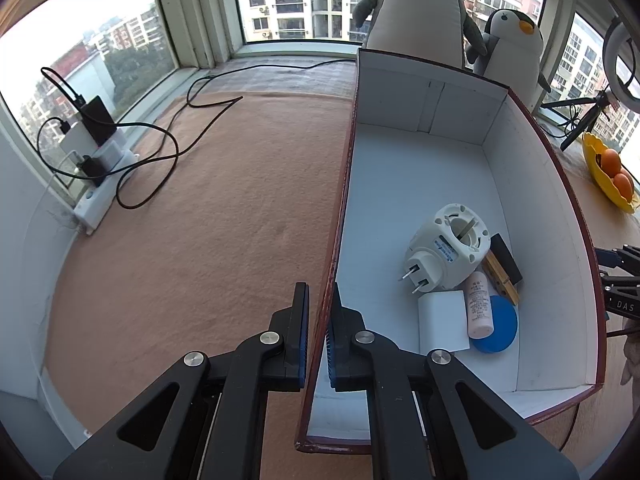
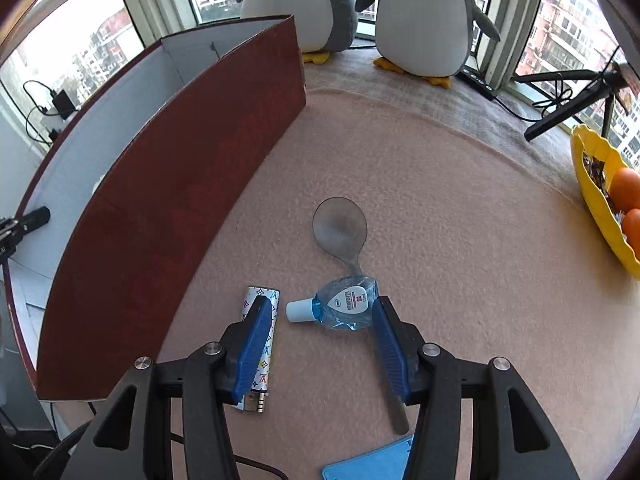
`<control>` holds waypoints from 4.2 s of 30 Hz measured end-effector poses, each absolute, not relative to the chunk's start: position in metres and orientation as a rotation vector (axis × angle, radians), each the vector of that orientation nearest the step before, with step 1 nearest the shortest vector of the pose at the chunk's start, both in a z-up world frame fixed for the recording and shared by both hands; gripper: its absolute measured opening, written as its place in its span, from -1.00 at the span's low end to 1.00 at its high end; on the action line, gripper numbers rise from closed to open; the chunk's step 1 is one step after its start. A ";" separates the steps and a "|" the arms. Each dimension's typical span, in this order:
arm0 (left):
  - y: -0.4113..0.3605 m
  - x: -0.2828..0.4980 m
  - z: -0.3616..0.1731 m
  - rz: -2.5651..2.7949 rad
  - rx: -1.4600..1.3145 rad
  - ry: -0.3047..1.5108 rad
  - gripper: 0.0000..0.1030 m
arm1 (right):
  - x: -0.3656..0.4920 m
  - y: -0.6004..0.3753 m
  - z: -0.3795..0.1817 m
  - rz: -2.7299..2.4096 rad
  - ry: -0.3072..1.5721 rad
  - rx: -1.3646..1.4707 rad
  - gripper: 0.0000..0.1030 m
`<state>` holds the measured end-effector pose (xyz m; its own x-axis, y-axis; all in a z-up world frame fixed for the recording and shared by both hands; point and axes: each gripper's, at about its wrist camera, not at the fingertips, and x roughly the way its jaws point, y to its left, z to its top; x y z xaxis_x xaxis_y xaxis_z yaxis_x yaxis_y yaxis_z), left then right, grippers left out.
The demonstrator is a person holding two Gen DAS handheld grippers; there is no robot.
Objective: Organize rigid objects
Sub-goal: 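Move the right tool to the blue eye-drop bottle and close on it, then carry the blue eye-drop bottle into the box and open the right tool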
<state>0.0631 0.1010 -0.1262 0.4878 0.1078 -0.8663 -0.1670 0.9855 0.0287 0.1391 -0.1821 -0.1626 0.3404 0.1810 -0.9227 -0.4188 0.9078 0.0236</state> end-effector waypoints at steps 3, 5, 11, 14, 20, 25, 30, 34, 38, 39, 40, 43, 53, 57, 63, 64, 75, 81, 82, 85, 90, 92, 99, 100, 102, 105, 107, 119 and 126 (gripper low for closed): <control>0.101 0.062 -0.126 0.170 -0.062 1.048 -0.86 | 0.140 -0.182 -0.165 0.413 1.166 -0.275 -0.06; 0.101 0.062 -0.126 0.172 -0.063 1.048 -0.86 | 0.139 -0.181 -0.166 0.424 1.171 -0.297 -0.06; 0.101 0.063 -0.127 0.172 -0.065 1.049 -0.86 | 0.135 -0.168 -0.174 0.439 1.173 -0.402 -0.06; 0.101 0.062 -0.127 0.170 -0.067 1.051 -0.86 | 0.137 -0.166 -0.174 0.441 1.174 -0.404 -0.06; 0.102 0.062 -0.128 0.168 -0.069 1.050 -0.86 | 0.137 -0.172 -0.174 0.462 1.221 -0.372 -0.06; 0.102 0.062 -0.129 0.165 -0.078 1.052 -0.86 | 0.132 -0.185 -0.168 0.428 1.241 -0.303 -0.06; 0.103 0.063 -0.129 0.160 -0.081 1.052 -0.86 | 0.135 -0.203 -0.169 0.403 1.313 -0.121 -0.06; 0.103 0.063 -0.129 0.157 -0.080 1.052 -0.86 | 0.144 -0.215 -0.178 0.372 1.380 0.073 -0.06; 0.103 0.063 -0.129 0.153 -0.079 1.050 -0.86 | 0.155 -0.218 -0.186 0.324 1.403 0.185 -0.06; 0.104 0.063 -0.129 0.152 -0.079 1.050 -0.86 | 0.157 -0.217 -0.186 0.311 1.399 0.195 -0.06; 0.104 0.063 -0.129 0.152 -0.080 1.050 -0.86 | 0.160 -0.216 -0.185 0.297 1.394 0.198 -0.06; 0.104 0.062 -0.129 0.151 -0.082 1.049 -0.86 | 0.168 -0.212 -0.185 0.261 1.389 0.203 -0.06; 0.105 0.062 -0.130 0.146 -0.094 1.048 -0.85 | 0.166 -0.190 -0.184 0.250 1.350 -0.037 -0.30; 0.105 0.062 -0.130 0.142 -0.093 1.047 -0.85 | 0.165 -0.192 -0.185 0.255 1.332 -0.015 -0.31; 0.104 0.064 -0.130 0.134 -0.091 1.047 -0.85 | 0.141 -0.198 -0.184 0.286 1.293 -0.077 -0.31; 0.104 0.064 -0.130 0.132 -0.091 1.046 -0.85 | 0.139 -0.196 -0.184 0.290 1.300 -0.094 -0.30; 0.108 0.064 -0.131 0.124 -0.103 1.046 -0.85 | 0.131 -0.212 -0.181 0.197 1.371 0.154 -0.20; 0.109 0.063 -0.130 0.118 -0.126 1.048 -0.85 | 0.142 -0.200 -0.188 0.167 1.361 0.102 -0.35; 0.110 0.063 -0.129 0.119 -0.128 1.046 -0.85 | 0.140 -0.198 -0.188 0.171 1.354 0.088 -0.35; 0.111 0.062 -0.129 0.117 -0.130 1.045 -0.84 | 0.138 -0.195 -0.188 0.175 1.337 0.061 -0.36; 0.109 0.062 -0.130 0.109 -0.127 1.047 -0.84 | 0.135 -0.203 -0.176 0.155 1.293 0.074 -0.37; 0.109 0.063 -0.131 0.108 -0.124 1.045 -0.84 | 0.130 -0.203 -0.163 0.153 1.259 0.075 -0.37; 0.109 0.063 -0.131 0.095 -0.126 1.043 -0.84 | 0.119 -0.189 -0.099 0.196 1.101 0.069 -0.37; 0.110 0.063 -0.132 0.093 -0.127 1.043 -0.84 | 0.115 -0.184 -0.089 0.215 1.080 0.071 -0.37; 0.110 0.064 -0.131 0.089 -0.126 1.042 -0.84 | 0.111 -0.170 -0.073 0.258 1.044 0.067 -0.37; 0.109 0.064 -0.131 0.083 -0.123 1.039 -0.86 | 0.109 -0.147 -0.058 0.327 1.006 0.055 -0.36; 0.110 0.064 -0.131 0.081 -0.121 1.039 -0.87 | 0.101 -0.133 -0.052 0.367 0.992 0.040 -0.36; 0.109 0.066 -0.131 0.065 -0.118 1.032 -0.89 | 0.081 -0.065 -0.064 0.485 1.014 -0.060 -0.36; 0.109 0.066 -0.131 0.064 -0.118 1.031 -0.89 | 0.078 -0.055 -0.066 0.496 1.007 -0.091 -0.19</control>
<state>0.0663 0.1094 -0.1312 0.5125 -0.0028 -0.8587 -0.1085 0.9918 -0.0681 0.0777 -0.0553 -0.0661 0.4337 0.3567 -0.8275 -0.4387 0.8857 0.1519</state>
